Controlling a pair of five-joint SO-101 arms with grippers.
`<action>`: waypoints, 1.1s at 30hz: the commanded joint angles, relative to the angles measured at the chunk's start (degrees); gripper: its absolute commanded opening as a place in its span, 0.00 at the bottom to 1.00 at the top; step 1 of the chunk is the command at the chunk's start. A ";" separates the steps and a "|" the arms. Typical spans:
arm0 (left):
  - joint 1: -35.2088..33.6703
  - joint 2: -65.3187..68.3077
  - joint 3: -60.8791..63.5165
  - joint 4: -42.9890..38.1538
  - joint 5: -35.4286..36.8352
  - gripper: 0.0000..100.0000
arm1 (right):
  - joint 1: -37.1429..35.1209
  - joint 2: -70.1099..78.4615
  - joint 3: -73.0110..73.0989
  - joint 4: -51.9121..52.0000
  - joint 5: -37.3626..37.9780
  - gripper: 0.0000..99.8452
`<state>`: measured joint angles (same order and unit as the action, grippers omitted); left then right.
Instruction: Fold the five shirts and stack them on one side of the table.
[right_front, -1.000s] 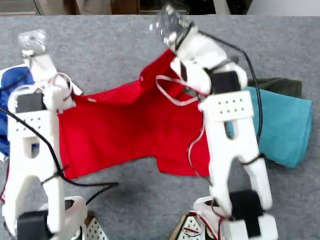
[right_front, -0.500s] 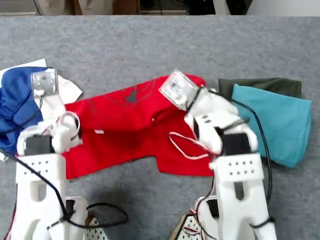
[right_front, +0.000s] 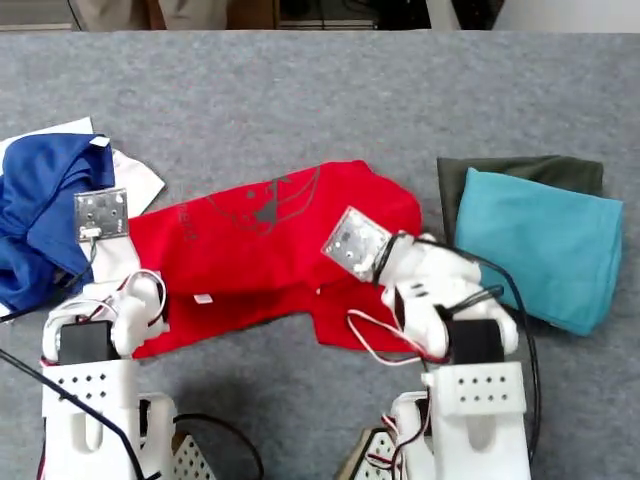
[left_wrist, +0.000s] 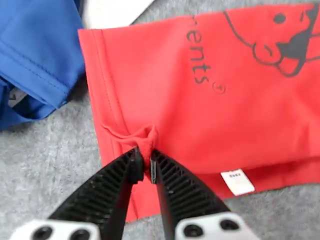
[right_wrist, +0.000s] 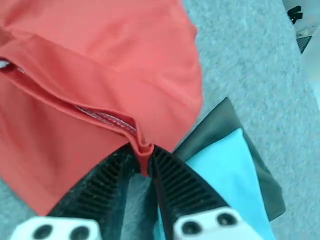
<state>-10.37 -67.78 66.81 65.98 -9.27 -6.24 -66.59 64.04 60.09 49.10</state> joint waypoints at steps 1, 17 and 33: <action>0.35 -0.66 0.70 0.53 -3.08 0.02 | 0.92 -3.65 0.75 2.81 0.79 0.00; 0.18 -0.66 2.73 0.62 -6.24 0.02 | 5.76 -12.09 0.92 12.92 5.54 0.00; 0.00 -1.19 -1.23 5.19 -5.98 0.17 | 5.58 -19.30 1.36 18.99 5.36 0.18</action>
<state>-10.37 -68.22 69.89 69.67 -15.34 -1.41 -83.65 66.24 77.23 54.02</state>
